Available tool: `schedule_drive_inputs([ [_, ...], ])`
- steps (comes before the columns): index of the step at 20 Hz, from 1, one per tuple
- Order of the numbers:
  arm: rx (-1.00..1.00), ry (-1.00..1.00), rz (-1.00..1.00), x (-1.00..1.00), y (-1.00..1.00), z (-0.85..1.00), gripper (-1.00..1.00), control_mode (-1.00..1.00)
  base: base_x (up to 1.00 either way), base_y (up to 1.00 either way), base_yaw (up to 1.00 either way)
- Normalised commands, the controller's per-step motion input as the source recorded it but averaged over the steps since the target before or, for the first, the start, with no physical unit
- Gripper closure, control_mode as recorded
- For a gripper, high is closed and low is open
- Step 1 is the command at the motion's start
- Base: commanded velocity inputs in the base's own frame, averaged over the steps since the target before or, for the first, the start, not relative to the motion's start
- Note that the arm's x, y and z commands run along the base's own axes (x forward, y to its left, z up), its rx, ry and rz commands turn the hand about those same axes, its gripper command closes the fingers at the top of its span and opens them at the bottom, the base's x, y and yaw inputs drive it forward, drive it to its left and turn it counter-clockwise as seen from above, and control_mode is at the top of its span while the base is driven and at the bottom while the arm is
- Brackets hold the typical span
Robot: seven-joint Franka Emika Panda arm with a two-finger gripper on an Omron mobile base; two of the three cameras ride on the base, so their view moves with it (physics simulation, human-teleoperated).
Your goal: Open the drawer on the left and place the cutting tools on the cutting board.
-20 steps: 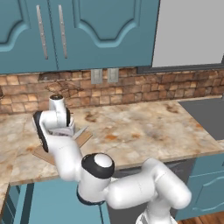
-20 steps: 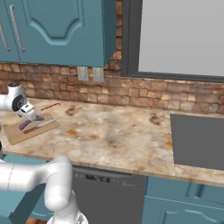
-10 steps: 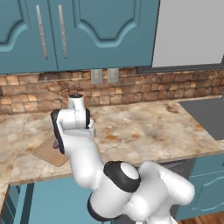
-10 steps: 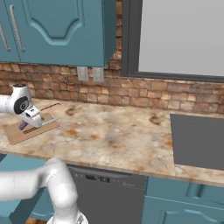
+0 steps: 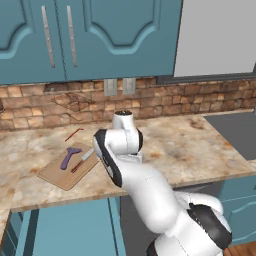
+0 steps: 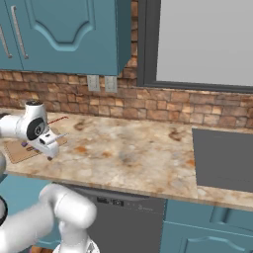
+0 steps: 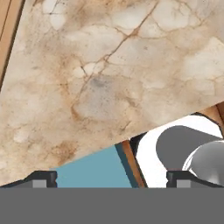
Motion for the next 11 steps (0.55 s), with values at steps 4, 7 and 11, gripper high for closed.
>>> schedule_drive_inputs([
  [4, 0.11, -0.04, -0.21, -0.84, -0.96, 0.15, -1.0, -1.0, 0.0, 0.0, 0.0],
  [7, 0.0, 0.0, 0.0, 0.0, 0.0, 0.0, -1.0, -1.0, 0.0, 0.0, 0.0],
  [11, 0.01, 0.0, 0.0, 0.0, -0.01, 0.0, -1.0, -1.0, 0.0, 0.0, 0.0],
])
